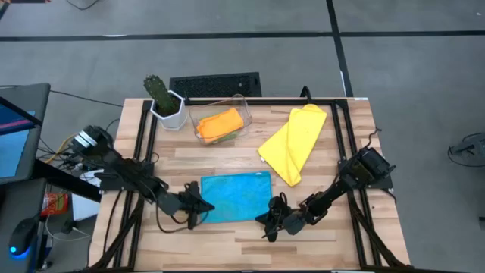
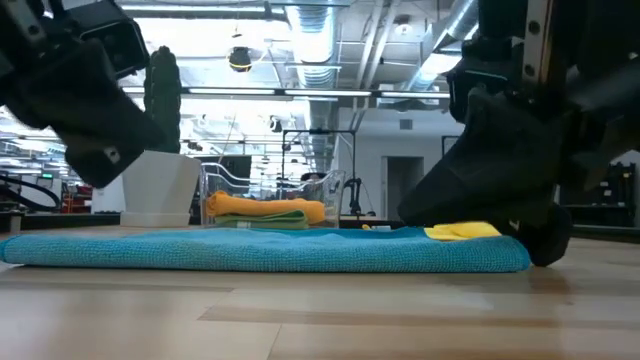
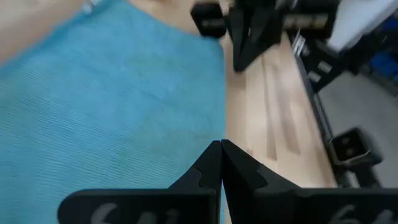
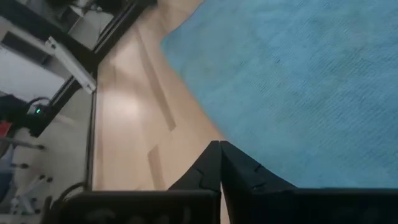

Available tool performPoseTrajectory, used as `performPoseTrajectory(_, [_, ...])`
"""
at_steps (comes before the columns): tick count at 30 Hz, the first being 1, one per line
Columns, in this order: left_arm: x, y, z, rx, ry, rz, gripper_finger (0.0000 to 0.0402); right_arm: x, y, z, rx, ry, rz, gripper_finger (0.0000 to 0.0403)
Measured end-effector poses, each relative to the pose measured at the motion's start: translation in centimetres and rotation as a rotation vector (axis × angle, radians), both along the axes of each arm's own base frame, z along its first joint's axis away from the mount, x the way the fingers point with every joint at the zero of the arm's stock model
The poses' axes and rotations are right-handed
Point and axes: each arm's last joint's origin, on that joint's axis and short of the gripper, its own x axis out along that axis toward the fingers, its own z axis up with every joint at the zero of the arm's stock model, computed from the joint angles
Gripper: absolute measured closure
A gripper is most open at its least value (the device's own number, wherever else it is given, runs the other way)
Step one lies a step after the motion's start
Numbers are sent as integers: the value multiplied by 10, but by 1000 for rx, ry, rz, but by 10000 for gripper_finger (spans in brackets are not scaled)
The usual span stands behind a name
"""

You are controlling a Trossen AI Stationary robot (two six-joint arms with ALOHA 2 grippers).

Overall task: Fold microfiber towels
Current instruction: Fold the blue microfiber cloth

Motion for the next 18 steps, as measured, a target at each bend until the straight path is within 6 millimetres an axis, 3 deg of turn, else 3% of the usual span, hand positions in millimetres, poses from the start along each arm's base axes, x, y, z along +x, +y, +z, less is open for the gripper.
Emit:
performPoseTrajectory(10, [29,-29,-42,20,162,-37,401,-5,7,-9,-8,24,4,393])
performPoseTrajectory(18, [31,-34,-51,45,192,-23,401,-2,3,-11,24,88,-41,390])
